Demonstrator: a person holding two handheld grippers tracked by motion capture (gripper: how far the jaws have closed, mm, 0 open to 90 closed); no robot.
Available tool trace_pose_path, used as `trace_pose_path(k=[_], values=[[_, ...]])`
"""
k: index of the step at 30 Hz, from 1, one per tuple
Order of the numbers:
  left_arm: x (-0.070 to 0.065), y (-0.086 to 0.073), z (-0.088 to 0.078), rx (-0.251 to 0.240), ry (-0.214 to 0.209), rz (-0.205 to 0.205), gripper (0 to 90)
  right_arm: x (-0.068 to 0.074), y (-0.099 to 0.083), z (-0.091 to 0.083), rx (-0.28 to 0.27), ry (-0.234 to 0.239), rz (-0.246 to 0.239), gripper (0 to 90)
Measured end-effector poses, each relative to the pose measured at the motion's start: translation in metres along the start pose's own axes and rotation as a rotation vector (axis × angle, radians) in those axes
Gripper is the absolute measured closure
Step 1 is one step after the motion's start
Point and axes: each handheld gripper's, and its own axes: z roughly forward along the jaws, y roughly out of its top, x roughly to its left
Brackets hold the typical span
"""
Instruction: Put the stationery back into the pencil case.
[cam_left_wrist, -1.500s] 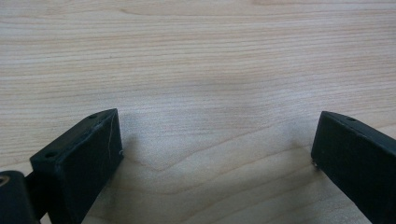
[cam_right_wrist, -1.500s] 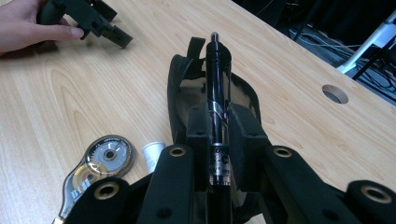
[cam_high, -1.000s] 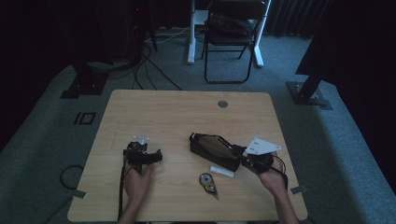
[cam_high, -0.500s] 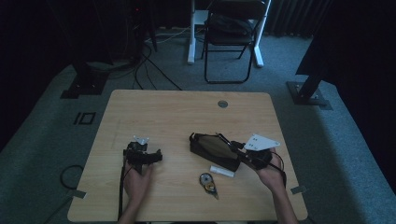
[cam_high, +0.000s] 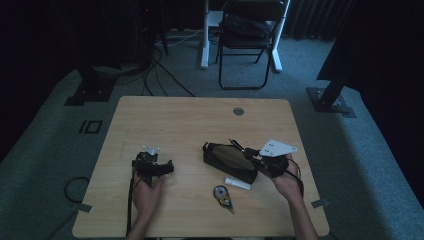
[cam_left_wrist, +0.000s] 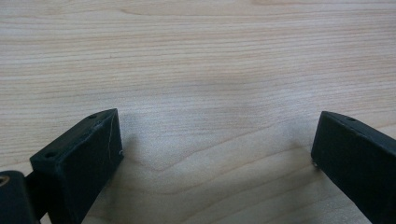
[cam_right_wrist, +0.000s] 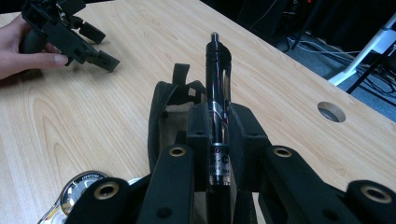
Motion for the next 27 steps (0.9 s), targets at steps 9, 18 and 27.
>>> trace_pose_path(k=[9, 18, 27], values=[[0.0, 0.0, 0.0, 0.0, 0.0, 0.001, 2.2, -0.003, 0.0, 0.009, 0.007, 0.012, 0.009, 79.7], [0.0, 0.0, 0.0, 0.0, 0.0, 0.0, 2.2, -0.005, 0.001, 0.017, 0.013, 0.023, 0.014, 79.7], [0.0, 0.0, 0.0, 0.0, 0.0, 0.001, 2.2, -0.006, 0.0, 0.024, 0.021, 0.03, 0.02, 79.7]])
